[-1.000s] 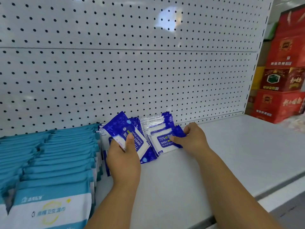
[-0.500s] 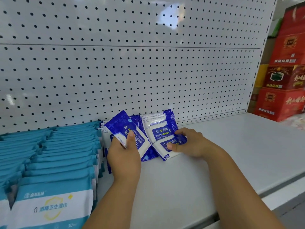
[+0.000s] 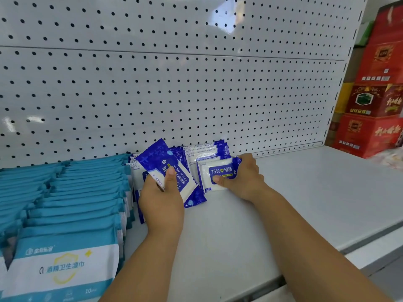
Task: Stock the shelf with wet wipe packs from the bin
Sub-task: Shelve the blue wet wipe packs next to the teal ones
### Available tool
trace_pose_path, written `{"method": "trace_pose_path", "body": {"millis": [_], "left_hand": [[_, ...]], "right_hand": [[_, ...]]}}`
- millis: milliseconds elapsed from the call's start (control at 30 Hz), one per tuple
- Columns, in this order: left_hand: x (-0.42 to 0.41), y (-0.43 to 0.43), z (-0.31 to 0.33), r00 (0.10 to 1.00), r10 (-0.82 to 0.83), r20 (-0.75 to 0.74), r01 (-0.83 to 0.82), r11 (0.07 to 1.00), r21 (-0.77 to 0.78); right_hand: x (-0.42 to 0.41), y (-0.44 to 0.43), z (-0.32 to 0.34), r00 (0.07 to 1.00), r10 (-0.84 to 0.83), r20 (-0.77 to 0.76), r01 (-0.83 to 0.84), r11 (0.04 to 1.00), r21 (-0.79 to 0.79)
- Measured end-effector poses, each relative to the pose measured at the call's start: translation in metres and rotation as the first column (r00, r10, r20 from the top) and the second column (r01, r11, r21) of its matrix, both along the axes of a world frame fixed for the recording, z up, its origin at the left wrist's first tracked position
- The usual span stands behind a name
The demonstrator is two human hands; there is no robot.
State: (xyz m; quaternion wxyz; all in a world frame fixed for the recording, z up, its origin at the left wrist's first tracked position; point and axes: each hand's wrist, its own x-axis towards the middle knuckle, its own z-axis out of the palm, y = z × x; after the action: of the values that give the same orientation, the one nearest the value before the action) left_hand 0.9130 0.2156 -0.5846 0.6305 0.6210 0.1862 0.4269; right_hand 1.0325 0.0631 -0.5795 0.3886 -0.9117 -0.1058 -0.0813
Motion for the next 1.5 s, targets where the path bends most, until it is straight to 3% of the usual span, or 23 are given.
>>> {"method": "trace_pose_path", "body": {"millis": [200, 633, 833, 967, 1067, 1167, 1267, 1400, 1500], "left_hand": [[0.003, 0.002, 0.001, 1.0, 0.014, 0.027, -0.013, 0.999, -0.041], [0.001, 0.001, 0.002, 1.0, 0.002, 0.02, -0.001, 0.999, -0.048], [0.0, 0.0, 0.003, 1.0, -0.006, 0.003, 0.007, 0.998, -0.064], [0.0, 0.002, 0.004, 0.999, 0.004, -0.05, -0.008, 0.997, -0.081], [0.0, 0.001, 0.006, 0.997, 0.026, -0.078, -0.03, 0.998, -0.05], [-0.002, -0.003, 0.012, 0.997, 0.0, -0.076, -0.003, 0.999, -0.039], [-0.005, -0.005, 0.016, 0.994, -0.08, -0.077, 0.072, 0.992, -0.099], [-0.009, -0.012, 0.02, 0.98, -0.189, -0.058, 0.185, 0.981, -0.064], [-0.012, -0.012, 0.02, 0.994, -0.1, -0.042, 0.104, 0.99, 0.099]], "right_hand": [[0.011, 0.02, -0.005, 0.992, -0.05, 0.112, 0.052, 0.998, -0.019], [0.008, 0.012, -0.004, 0.993, -0.06, 0.103, 0.061, 0.998, -0.011], [0.008, 0.017, -0.006, 0.984, -0.044, 0.174, 0.057, 0.996, -0.07], [0.006, 0.012, -0.002, 0.982, -0.099, 0.158, 0.098, 0.995, 0.013], [-0.003, 0.011, 0.007, 0.952, -0.132, 0.275, 0.121, 0.991, 0.057], [-0.023, 0.014, 0.015, 0.959, 0.039, 0.279, -0.119, 0.954, 0.274], [-0.046, 0.02, 0.029, 0.944, 0.311, 0.114, -0.325, 0.801, 0.503], [-0.053, 0.021, 0.034, 0.814, 0.579, -0.053, -0.426, 0.656, 0.623], [-0.046, 0.017, 0.029, 0.805, 0.589, -0.074, -0.394, 0.623, 0.675]]}}
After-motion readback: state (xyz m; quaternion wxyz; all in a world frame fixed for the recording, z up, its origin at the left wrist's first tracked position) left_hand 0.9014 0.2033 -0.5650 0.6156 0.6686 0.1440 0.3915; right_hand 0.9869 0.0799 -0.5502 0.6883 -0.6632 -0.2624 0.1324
